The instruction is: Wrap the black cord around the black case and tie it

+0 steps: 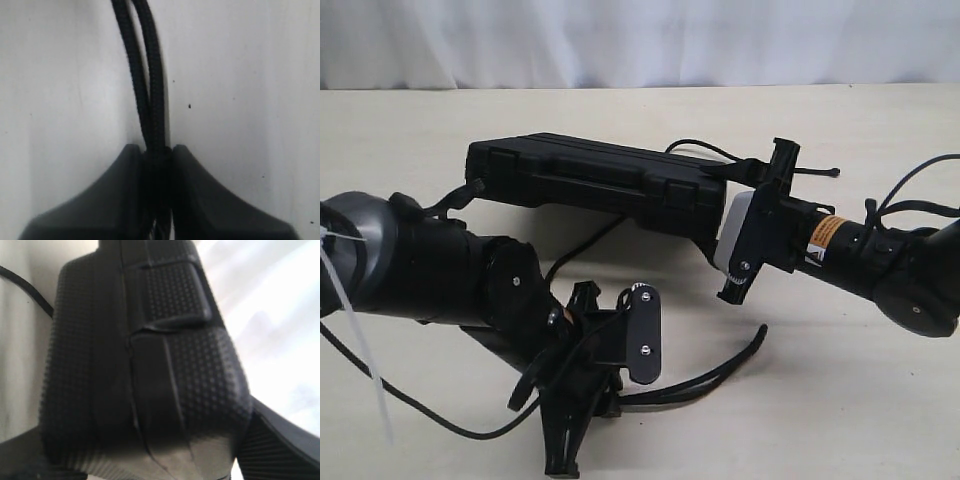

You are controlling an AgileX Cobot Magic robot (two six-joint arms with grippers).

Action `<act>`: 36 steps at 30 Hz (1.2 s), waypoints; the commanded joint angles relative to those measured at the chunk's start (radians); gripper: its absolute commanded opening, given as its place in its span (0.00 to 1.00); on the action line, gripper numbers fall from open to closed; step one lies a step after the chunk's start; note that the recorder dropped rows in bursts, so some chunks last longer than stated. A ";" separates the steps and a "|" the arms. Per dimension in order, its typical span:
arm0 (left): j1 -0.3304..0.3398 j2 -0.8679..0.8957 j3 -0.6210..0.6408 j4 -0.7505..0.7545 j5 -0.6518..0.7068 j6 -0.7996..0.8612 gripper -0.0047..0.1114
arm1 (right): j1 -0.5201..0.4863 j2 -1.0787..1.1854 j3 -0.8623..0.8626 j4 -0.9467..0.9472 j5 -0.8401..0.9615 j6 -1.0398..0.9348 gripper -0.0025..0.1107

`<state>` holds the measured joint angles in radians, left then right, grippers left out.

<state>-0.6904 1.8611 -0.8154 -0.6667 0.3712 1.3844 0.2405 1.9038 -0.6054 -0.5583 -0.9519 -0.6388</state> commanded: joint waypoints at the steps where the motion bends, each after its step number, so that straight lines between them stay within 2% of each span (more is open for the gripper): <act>1: -0.009 -0.016 -0.046 0.035 0.049 -0.010 0.04 | -0.005 0.002 -0.001 0.046 0.006 0.033 0.06; 6: -0.005 -0.076 -0.050 0.080 0.096 -0.151 0.04 | -0.005 0.002 -0.001 0.058 0.006 0.146 0.06; 10: 0.025 -0.140 -0.034 0.127 0.127 -0.399 0.04 | -0.005 0.002 -0.001 0.068 0.006 0.247 0.06; 15: 0.109 -0.222 0.038 0.130 0.096 -0.516 0.04 | -0.005 0.002 -0.001 0.104 0.006 0.259 0.06; 19: 0.215 -0.324 0.120 0.052 0.004 -0.542 0.04 | -0.005 0.002 -0.001 0.216 0.006 0.272 0.06; 24: 0.285 -0.428 0.167 -0.120 -0.037 -0.400 0.04 | -0.005 0.002 -0.001 0.266 0.006 0.295 0.06; 28: 0.337 -0.468 0.167 -0.366 -0.008 -0.146 0.04 | -0.005 0.002 -0.001 0.266 0.006 0.326 0.06; 32: 0.421 -0.461 0.167 -0.709 0.211 0.242 0.04 | -0.005 0.002 -0.001 0.266 0.006 0.342 0.06; 36: 0.552 -0.431 0.173 -0.921 0.478 0.481 0.04 | -0.005 0.002 -0.001 0.266 0.006 0.349 0.06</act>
<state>-0.2109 1.4121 -0.6502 -1.4347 0.6919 1.6925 0.2456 1.9038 -0.6159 -0.3332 -1.0025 -0.3565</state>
